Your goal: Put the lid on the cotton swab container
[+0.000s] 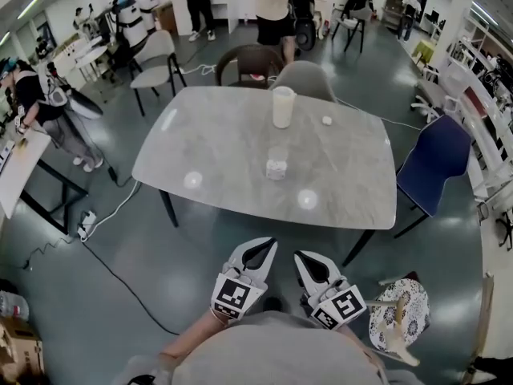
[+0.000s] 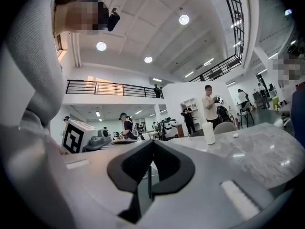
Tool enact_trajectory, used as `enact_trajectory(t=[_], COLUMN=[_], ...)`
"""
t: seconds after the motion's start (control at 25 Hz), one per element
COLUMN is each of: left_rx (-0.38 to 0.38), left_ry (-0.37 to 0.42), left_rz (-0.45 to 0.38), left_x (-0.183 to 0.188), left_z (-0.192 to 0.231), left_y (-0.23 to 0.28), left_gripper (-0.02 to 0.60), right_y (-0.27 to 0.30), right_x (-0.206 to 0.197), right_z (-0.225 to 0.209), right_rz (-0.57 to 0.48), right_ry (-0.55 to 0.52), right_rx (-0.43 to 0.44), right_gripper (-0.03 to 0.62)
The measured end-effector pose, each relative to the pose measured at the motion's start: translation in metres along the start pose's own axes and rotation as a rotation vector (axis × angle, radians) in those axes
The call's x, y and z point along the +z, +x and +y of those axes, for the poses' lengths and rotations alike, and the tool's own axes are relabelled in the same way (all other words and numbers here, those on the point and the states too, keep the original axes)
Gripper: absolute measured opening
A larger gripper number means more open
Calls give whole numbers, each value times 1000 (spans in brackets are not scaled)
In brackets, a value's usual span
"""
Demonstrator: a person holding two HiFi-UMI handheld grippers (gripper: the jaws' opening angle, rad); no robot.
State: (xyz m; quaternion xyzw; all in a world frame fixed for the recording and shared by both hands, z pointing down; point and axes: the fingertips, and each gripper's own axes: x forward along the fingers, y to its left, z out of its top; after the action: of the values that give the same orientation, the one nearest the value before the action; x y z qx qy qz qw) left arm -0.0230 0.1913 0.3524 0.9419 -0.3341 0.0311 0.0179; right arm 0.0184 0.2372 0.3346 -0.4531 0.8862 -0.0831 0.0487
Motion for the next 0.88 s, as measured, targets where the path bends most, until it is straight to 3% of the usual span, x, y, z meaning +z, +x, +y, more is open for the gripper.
enact_trajectory(t=[0.16,0.88], left_rx=[19,44], left_ry=[-6,-2], left_rz=[11,25], left_x=[-5,-7], left_z=[-1,13], left_y=[13,29], left_gripper=[-2,-2], right_y=[7,14], right_x=[3,-1], right_z=[-3,-32], right_rz=[11,1], right_ry=[9,17], right_rx=[52,31], right_gripper=[2,2])
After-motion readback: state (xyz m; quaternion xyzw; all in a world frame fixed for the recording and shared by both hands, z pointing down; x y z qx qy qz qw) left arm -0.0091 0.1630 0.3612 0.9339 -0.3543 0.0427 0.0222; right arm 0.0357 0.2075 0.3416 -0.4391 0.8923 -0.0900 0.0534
